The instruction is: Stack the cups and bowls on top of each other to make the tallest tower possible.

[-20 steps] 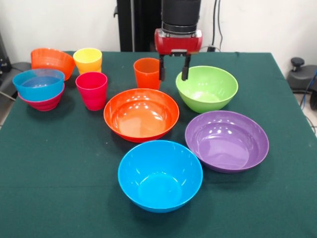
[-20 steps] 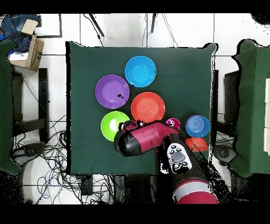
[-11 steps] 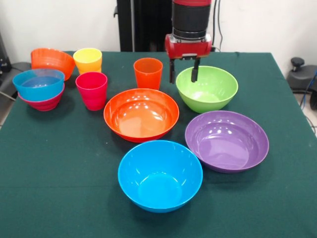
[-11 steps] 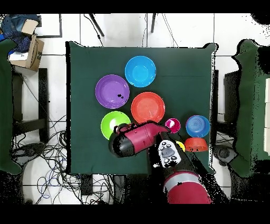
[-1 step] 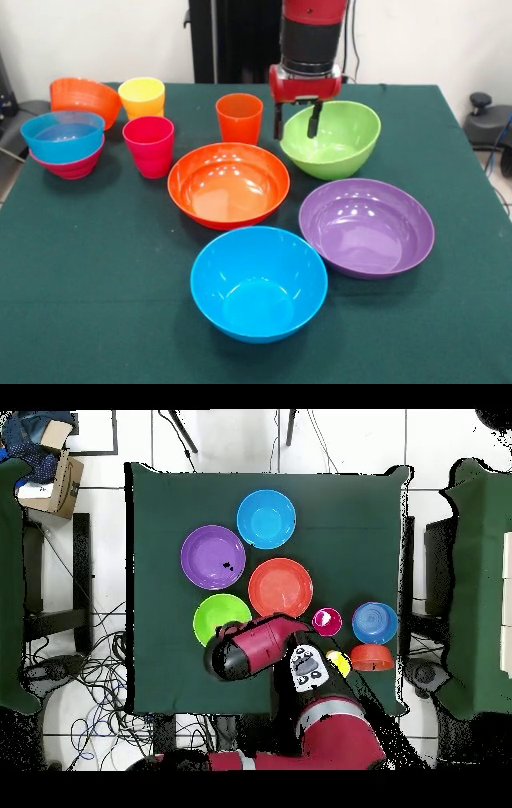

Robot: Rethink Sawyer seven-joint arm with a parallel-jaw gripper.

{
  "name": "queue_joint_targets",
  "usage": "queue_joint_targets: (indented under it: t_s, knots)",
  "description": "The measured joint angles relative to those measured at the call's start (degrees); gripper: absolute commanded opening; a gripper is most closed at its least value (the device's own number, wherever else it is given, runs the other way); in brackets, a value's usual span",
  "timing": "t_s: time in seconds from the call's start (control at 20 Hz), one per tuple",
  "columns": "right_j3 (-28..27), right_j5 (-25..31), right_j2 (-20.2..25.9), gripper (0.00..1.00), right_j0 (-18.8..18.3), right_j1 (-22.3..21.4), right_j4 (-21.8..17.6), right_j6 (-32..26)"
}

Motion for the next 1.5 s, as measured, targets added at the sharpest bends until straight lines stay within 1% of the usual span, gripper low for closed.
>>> queue_joint_targets:
  t_s: [0.3,0.5,0.8,1.05,1.5]
  knots:
    - [-1.79,-0.02,-2.02,1.0,0.95,3.12,0.02,0.0]
    - [-2.06,-0.04,-2.79,1.0,0.97,4.63,0.02,0.0]
    - [-2.07,-0.04,-3.15,1.0,0.98,5.75,0.04,0.0]
    - [-2.06,-0.04,-3.14,1.0,0.87,5.68,0.04,0.0]
    - [-2.05,-0.04,-2.99,1.0,0.36,4.11,0.04,0.0]
